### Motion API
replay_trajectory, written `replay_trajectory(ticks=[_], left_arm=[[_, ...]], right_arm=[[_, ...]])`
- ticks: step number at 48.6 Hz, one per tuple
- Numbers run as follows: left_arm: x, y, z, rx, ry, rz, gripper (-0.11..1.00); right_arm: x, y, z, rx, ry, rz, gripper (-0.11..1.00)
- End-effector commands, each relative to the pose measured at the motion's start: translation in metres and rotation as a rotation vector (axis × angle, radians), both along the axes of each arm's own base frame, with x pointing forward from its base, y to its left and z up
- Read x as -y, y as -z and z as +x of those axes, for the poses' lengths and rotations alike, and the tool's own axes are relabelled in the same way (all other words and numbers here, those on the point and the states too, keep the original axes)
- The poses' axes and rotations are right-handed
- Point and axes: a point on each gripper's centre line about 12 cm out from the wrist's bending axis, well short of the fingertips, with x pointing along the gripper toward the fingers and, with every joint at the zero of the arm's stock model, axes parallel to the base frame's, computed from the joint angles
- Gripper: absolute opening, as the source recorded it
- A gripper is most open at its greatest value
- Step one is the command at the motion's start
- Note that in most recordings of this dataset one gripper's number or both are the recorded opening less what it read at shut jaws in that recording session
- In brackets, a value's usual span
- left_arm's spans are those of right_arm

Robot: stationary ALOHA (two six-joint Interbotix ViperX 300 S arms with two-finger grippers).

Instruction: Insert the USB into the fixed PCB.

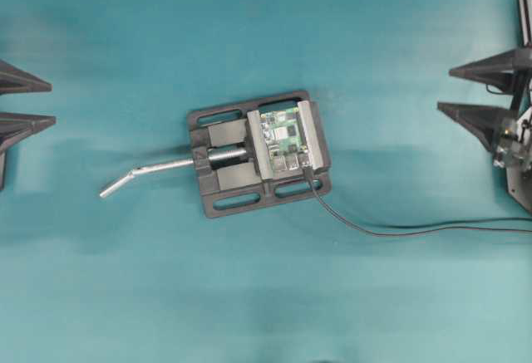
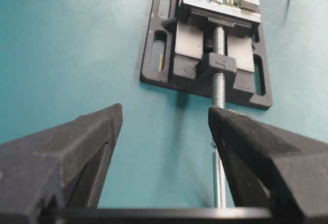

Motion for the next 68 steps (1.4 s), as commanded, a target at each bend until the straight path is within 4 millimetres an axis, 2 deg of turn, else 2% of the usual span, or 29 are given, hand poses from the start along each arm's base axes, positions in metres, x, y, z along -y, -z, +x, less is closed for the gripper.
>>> replay_trajectory(ticks=[1,10,21,36,43,57,68], left_arm=[[-0.001,-0.004,0.001,0.009,-0.005,-0.001,0.74],[-0.001,-0.004,0.001,0.008,-0.005,-0.001,0.74],[-0.001,-0.004,0.001,0.009,-0.005,-0.001,0.74],[-0.001,-0.004,0.001,0.009,-0.005,-0.001,0.74],[-0.001,-0.004,0.001,0.008,-0.005,-0.001,0.74],[-0.001,-0.004,0.001,0.009,-0.004,-0.001,0.74],[-0.001,-0.004,0.001,0.008,-0.004,-0.001,0.74]], right_arm=[[-0.005,0.001,0.002,-0.005,-0.053,-0.015,0.76],[-0.016,0.009,0.003,-0.020,-0.160,-0.045,0.76],[-0.018,0.011,0.001,-0.012,-0.200,-0.114,0.76],[-0.017,0.013,-0.015,0.087,-0.234,-0.121,0.76],[-0.020,0.023,-0.020,0.097,-0.274,-0.110,0.76],[-0.022,0.038,-0.017,0.005,-0.285,-0.126,0.76],[-0.018,0.032,-0.013,-0.002,-0.261,-0.200,0.75]])
